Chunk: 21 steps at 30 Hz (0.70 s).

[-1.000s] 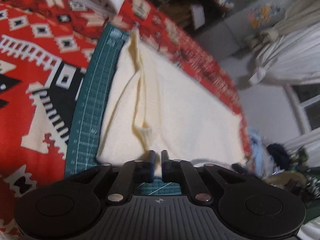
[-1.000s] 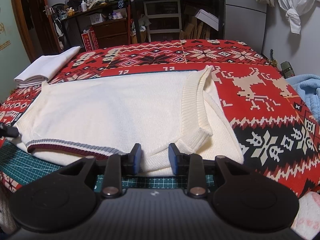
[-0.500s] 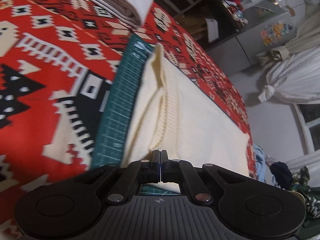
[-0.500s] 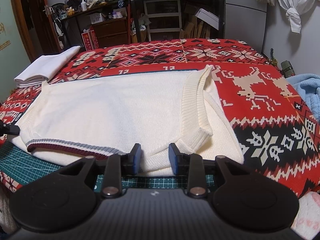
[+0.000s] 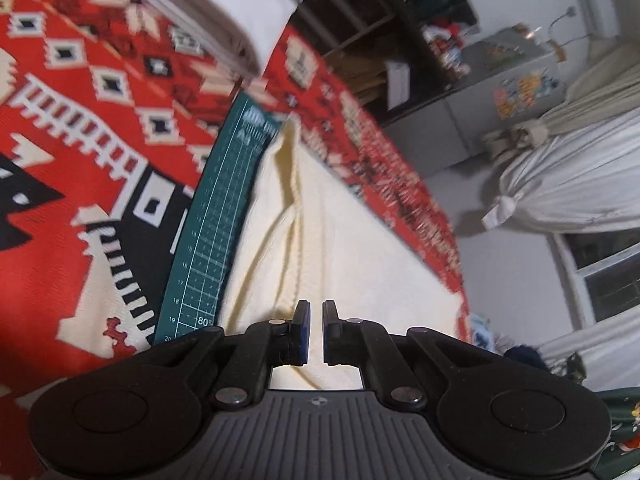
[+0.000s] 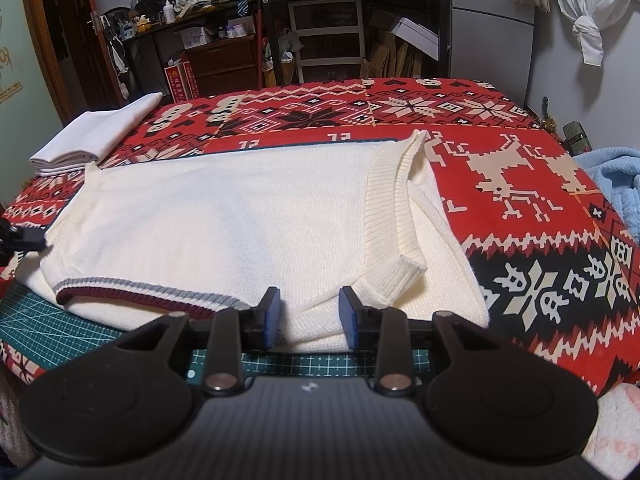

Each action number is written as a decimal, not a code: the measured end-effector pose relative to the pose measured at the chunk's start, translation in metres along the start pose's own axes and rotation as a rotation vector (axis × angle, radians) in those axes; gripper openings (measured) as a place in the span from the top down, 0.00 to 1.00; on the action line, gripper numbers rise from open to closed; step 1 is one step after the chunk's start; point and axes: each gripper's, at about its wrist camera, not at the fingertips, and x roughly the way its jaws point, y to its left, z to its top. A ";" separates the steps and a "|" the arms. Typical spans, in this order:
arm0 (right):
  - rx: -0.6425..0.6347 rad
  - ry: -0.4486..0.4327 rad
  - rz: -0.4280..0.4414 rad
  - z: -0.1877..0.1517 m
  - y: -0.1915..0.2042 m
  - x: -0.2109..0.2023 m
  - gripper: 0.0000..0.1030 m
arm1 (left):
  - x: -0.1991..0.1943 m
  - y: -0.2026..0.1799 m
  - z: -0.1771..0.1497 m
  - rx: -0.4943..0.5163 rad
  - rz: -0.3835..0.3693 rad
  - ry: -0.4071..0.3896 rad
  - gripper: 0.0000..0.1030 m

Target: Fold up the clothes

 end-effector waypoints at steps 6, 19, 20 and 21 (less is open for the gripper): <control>0.002 -0.001 0.003 0.000 -0.001 0.000 0.66 | -0.001 -0.003 -0.005 0.061 0.077 0.001 0.97; 0.003 -0.003 0.010 0.000 -0.001 0.000 0.62 | -0.007 -0.024 -0.009 0.131 -0.013 -0.050 0.94; 0.000 -0.003 0.009 -0.001 -0.001 0.000 0.62 | 0.000 -0.028 -0.010 0.140 -0.016 -0.029 0.94; -0.002 -0.003 0.009 -0.001 0.000 0.000 0.62 | 0.007 -0.032 -0.011 0.156 -0.013 -0.007 0.94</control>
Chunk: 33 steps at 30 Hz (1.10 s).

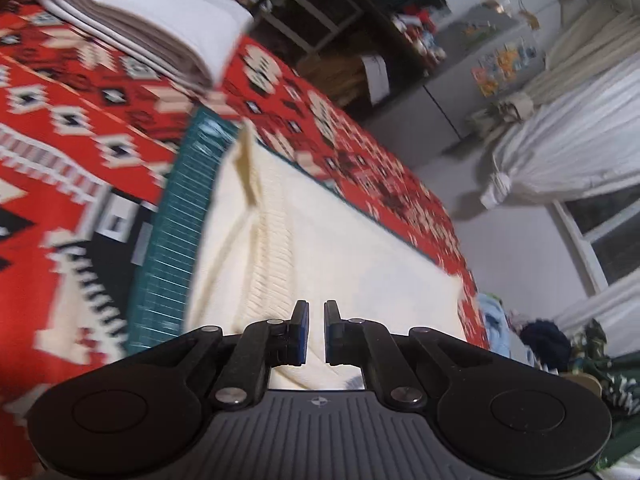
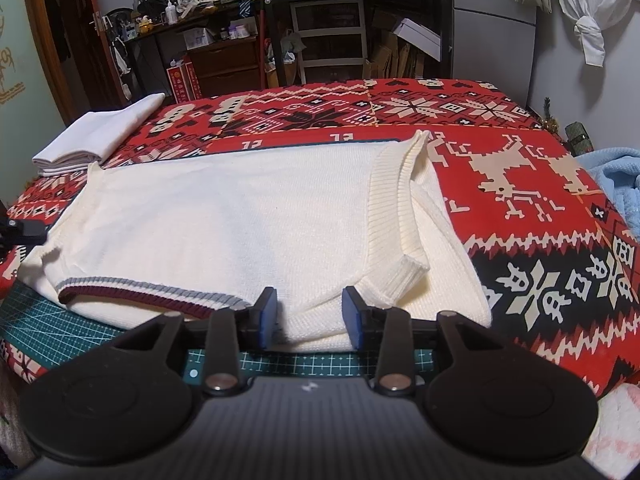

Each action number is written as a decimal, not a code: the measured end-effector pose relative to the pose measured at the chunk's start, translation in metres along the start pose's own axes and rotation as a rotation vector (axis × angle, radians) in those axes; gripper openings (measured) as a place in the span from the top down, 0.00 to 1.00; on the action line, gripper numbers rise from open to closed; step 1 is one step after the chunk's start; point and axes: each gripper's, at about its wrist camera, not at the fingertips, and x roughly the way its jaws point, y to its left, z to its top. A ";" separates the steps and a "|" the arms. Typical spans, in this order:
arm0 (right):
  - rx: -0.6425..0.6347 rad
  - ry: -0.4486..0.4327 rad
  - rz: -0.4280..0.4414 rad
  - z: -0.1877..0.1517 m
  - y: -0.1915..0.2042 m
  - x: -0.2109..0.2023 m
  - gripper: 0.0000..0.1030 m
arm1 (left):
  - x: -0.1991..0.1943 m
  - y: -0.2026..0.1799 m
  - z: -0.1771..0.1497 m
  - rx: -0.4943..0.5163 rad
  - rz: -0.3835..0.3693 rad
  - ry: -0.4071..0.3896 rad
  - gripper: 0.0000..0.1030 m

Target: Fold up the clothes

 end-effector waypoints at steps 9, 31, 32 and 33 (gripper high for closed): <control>0.000 -0.001 0.006 0.000 -0.002 0.000 0.60 | 0.030 -0.025 -0.016 0.168 0.107 0.099 0.96; -0.206 -0.043 -0.005 0.015 0.043 -0.009 0.21 | 0.051 -0.115 -0.054 0.605 0.407 -0.061 0.42; -0.225 -0.048 -0.012 0.017 0.048 -0.006 0.16 | 0.057 -0.118 -0.054 0.610 0.413 -0.060 0.42; -0.237 -0.050 -0.014 0.018 0.051 -0.002 0.15 | 0.063 -0.119 -0.054 0.618 0.419 -0.058 0.40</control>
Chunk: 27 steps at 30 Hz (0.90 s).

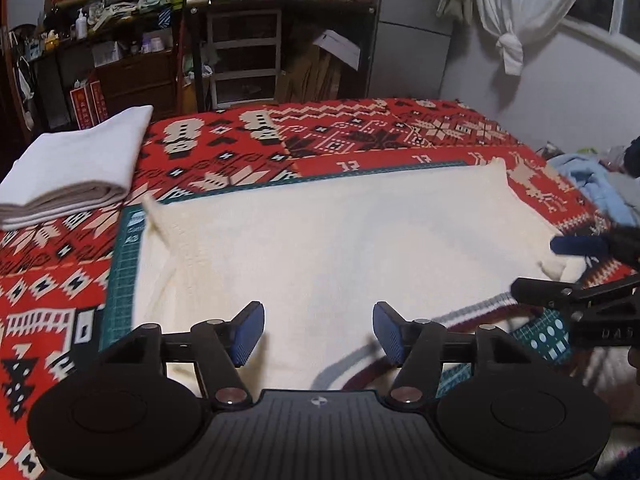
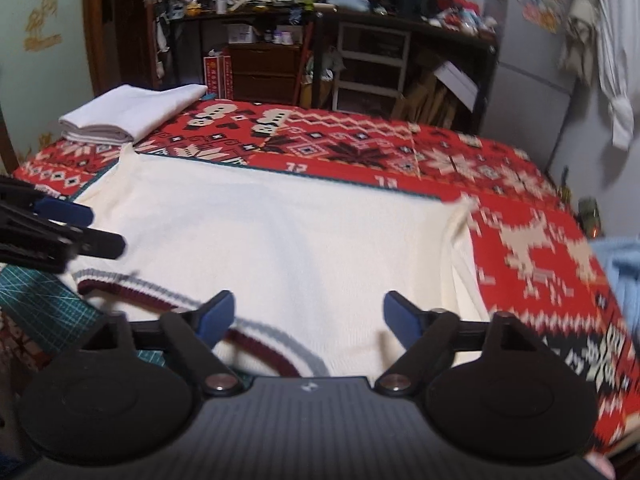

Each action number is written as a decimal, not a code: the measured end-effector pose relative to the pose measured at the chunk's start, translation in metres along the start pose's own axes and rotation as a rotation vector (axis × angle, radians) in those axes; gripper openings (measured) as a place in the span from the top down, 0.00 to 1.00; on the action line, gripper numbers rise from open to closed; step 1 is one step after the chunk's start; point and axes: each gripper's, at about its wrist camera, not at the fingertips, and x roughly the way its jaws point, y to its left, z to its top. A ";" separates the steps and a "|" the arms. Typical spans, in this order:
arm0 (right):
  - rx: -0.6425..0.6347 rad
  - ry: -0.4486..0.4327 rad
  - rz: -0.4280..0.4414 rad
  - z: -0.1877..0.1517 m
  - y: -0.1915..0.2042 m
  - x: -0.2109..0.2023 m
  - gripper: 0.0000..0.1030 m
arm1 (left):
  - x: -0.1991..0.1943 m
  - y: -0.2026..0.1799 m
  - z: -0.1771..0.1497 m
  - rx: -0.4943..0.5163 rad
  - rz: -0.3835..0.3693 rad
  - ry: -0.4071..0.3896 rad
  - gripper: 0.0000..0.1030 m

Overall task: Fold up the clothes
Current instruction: 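Lower both open grippers onto the striped hem band of the vest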

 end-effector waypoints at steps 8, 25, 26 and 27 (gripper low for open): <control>0.047 0.048 -0.029 -0.017 -0.003 0.030 0.00 | 0.023 -0.004 -0.015 0.041 0.074 0.011 0.23; 0.101 0.051 -0.067 -0.026 -0.004 0.025 0.00 | 0.021 -0.003 -0.031 0.008 0.135 -0.074 0.00; 0.104 0.046 -0.071 -0.027 -0.003 0.024 0.00 | 0.020 -0.004 -0.032 0.009 0.136 -0.080 0.00; 0.107 0.041 -0.075 -0.027 -0.002 0.024 0.00 | 0.019 -0.004 -0.033 0.011 0.138 -0.086 0.00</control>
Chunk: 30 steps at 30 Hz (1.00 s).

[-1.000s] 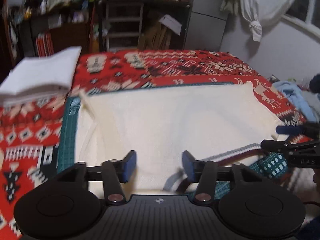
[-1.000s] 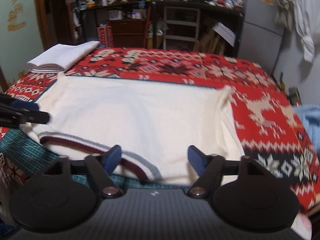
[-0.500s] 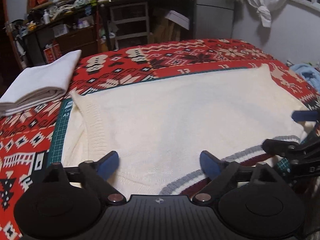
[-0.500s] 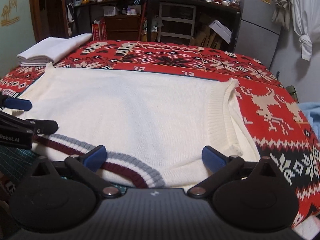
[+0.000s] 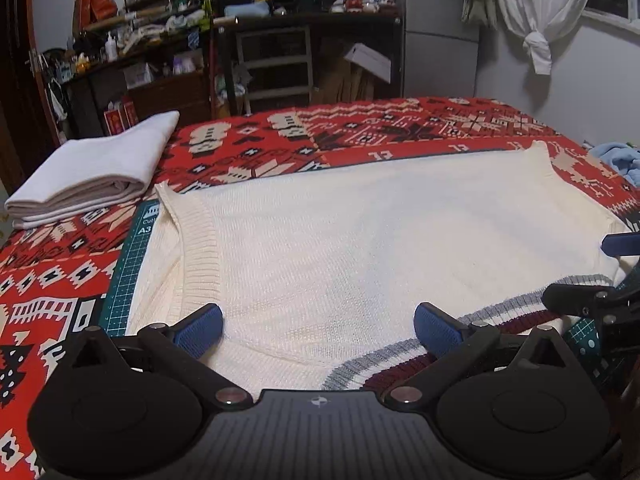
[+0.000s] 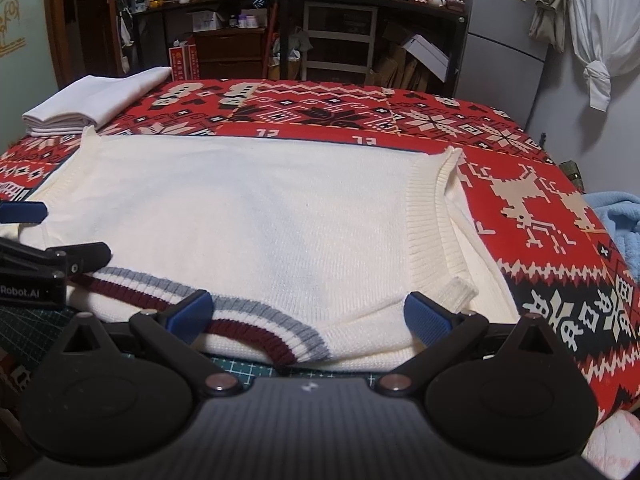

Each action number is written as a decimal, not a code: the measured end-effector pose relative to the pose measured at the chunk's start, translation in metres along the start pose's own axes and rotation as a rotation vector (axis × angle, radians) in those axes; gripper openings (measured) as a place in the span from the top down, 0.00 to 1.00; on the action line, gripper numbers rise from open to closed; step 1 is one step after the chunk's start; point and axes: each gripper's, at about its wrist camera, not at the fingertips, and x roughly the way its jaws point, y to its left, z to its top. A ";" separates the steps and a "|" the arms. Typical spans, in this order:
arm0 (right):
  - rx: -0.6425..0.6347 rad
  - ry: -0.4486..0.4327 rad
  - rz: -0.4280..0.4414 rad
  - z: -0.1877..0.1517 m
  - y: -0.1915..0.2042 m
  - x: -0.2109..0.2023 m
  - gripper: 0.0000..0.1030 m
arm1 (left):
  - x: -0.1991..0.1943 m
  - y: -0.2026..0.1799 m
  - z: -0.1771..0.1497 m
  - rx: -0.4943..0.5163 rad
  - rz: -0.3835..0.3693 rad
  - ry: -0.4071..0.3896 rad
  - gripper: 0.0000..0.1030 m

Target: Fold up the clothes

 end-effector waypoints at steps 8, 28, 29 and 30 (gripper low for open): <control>0.006 -0.081 -0.018 -0.014 0.002 -0.006 0.00 | -0.005 -0.002 -0.012 -0.006 0.014 -0.085 0.00; 0.011 -0.153 -0.017 -0.031 0.003 -0.011 0.00 | -0.015 0.003 -0.027 0.011 -0.033 -0.103 0.00; 0.011 -0.155 -0.017 -0.031 0.003 -0.011 0.00 | -0.016 0.003 -0.027 0.012 -0.033 -0.102 0.00; 0.011 -0.156 -0.017 -0.032 0.003 -0.012 0.00 | -0.016 0.003 -0.028 0.013 -0.034 -0.101 0.00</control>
